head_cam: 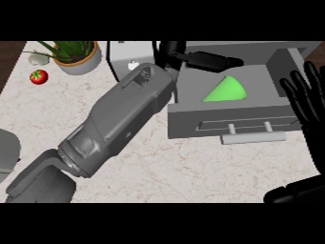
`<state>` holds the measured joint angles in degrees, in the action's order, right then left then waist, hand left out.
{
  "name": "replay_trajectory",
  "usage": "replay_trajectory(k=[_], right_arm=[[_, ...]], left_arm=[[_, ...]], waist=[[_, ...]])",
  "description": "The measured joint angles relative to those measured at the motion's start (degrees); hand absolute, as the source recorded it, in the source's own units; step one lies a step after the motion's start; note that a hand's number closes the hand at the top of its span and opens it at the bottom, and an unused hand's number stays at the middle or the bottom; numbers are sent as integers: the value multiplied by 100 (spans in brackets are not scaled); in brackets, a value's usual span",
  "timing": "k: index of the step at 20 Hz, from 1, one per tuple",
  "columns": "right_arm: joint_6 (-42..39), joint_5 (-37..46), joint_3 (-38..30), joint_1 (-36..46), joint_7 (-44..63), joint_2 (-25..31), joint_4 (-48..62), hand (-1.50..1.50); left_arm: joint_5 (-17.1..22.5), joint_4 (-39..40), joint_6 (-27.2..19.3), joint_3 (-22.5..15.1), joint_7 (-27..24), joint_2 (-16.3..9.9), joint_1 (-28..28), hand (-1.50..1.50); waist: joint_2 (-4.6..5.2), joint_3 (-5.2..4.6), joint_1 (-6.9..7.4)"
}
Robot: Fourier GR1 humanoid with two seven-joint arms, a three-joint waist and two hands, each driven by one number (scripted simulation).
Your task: Pick up the cup, place it into the drawer and close the drawer
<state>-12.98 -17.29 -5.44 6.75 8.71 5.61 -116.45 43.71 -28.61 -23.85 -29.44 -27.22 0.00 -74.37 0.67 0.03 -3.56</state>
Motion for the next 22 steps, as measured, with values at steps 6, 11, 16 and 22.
replay_trajectory(k=[6,11,16,22], right_arm=[[-423,-183,-199,-159,26,408,-150,150],[-728,249,-127,-286,27,777,-308,150],[-919,718,-24,-481,38,1006,-420,150],[-940,1389,264,-700,-7,982,-376,150]], left_arm=[[112,-495,63,327,157,-212,230,-150],[186,-1265,-29,492,281,-603,861,-150],[211,-2398,-98,483,602,-1162,1813,-150],[297,-3790,58,667,855,-1961,3130,-150]], waist=[[-70,-2,264],[-116,-6,430],[-138,-6,526],[-117,-5,509]])
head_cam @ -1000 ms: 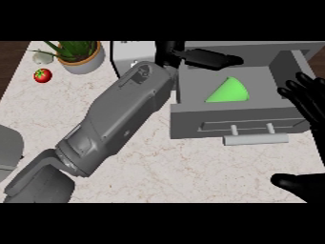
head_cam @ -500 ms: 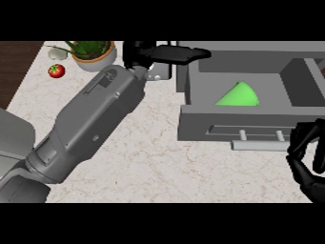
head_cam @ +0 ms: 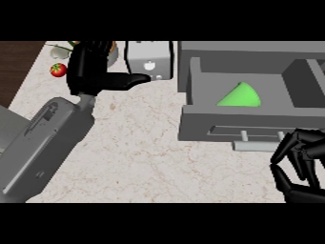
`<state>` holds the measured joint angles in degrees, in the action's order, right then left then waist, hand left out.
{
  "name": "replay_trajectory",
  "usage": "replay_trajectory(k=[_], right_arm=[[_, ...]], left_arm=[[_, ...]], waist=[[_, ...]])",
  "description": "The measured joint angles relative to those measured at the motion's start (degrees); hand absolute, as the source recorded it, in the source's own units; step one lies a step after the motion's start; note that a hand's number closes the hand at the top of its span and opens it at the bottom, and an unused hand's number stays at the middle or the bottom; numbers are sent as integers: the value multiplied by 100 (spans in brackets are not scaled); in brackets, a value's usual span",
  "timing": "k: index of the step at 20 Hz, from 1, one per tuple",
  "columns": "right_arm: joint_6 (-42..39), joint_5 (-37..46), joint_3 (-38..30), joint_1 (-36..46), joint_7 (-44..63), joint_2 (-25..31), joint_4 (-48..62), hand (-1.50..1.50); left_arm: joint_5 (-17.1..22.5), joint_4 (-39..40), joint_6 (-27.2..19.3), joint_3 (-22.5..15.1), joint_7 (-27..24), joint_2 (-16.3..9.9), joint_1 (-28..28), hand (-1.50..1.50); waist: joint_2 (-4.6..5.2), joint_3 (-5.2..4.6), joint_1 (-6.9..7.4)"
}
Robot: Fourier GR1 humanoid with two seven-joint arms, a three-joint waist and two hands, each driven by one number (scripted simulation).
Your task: Pick up the cup, place it into the drawer and close the drawer
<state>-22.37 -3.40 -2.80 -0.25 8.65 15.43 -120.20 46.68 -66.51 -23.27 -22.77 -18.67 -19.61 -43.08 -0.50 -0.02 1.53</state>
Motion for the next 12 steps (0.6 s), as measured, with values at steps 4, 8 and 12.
replay_trajectory(k=[4,8,12], right_arm=[[123,761,287,85,-244,-58,339,150],[89,1713,579,337,-634,269,686,150],[314,2800,1074,431,-1075,416,1124,150]], left_arm=[[71,-816,206,128,75,-437,890,-150],[148,-1265,475,270,51,-751,1488,-150],[171,-1479,714,440,-70,-928,1985,-150]], waist=[[13,1,18],[30,1,60],[43,1,19]])
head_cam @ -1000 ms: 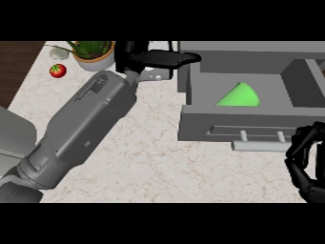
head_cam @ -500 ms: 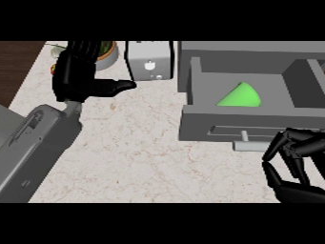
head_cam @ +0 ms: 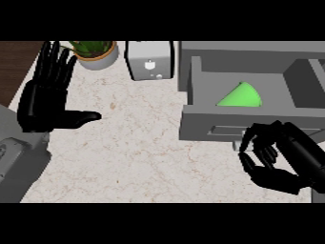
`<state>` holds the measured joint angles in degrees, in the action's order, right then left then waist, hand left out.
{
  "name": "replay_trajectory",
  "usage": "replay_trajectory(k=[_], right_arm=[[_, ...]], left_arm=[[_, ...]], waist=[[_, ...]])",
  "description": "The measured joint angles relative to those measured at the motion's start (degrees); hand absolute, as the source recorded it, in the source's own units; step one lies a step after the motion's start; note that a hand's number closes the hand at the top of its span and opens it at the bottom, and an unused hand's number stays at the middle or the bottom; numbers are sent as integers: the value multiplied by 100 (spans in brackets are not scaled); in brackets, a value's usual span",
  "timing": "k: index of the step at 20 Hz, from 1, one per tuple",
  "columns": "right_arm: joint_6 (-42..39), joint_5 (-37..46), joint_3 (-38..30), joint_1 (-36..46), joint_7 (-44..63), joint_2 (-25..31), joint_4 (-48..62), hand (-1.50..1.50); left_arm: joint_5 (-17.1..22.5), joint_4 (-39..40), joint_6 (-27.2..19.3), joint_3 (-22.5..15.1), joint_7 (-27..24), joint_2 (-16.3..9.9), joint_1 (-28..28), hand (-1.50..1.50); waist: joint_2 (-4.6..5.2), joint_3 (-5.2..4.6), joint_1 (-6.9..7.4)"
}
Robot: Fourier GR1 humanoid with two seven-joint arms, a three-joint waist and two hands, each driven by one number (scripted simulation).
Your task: Pick up the cup, place it into the drawer and close the drawer
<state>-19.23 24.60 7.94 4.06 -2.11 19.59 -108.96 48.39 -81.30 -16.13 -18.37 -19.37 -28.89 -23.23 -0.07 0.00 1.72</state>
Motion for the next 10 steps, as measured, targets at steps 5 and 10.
replay_trajectory(k=[5,10], right_arm=[[498,954,390,308,-487,-128,1025,-150],[966,1575,543,766,-765,-419,2261,-150]], left_arm=[[51,-305,463,319,-58,-266,655,-150],[78,-349,986,699,-146,-392,1175,-150]], waist=[[9,1,-43],[14,1,-74]])
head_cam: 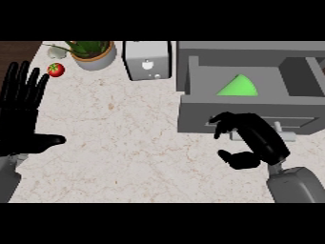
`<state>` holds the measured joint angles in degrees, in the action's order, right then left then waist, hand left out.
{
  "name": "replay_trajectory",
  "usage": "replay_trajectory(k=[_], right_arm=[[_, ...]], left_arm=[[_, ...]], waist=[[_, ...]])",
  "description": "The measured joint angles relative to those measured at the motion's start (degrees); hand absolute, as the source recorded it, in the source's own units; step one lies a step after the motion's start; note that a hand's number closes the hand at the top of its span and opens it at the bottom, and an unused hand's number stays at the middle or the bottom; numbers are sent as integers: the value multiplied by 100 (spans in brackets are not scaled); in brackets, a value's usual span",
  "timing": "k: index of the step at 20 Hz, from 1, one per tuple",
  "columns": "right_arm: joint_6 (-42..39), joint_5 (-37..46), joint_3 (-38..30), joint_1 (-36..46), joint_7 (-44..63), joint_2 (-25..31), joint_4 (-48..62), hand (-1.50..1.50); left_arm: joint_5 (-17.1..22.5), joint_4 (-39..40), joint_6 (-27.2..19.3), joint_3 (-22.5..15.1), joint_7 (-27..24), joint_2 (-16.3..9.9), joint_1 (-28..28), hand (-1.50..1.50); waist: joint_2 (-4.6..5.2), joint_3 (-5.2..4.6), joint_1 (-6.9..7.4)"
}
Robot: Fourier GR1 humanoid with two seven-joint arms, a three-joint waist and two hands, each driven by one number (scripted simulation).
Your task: Pick up the cup, place it into the drawer and close the drawer
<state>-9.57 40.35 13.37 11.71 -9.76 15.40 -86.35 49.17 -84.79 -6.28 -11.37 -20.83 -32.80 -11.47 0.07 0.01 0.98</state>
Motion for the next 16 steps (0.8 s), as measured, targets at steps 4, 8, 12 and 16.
replay_trajectory(k=[4,8,12,16], right_arm=[[207,384,-6,449,-208,-90,985,-150],[418,576,-174,1032,-477,-251,2122,-150],[757,677,-434,1620,-918,-382,3254,-150],[731,574,-798,2374,-1283,-372,4356,-150]], left_arm=[[-133,-114,122,140,-4,73,241,-150],[-171,-45,446,402,-45,109,449,-150],[-275,-53,701,567,-25,180,639,-150],[-349,8,925,681,-49,269,697,-150]], waist=[[1,0,-14],[5,0,-18],[-12,-12,-1],[3,-7,21]])
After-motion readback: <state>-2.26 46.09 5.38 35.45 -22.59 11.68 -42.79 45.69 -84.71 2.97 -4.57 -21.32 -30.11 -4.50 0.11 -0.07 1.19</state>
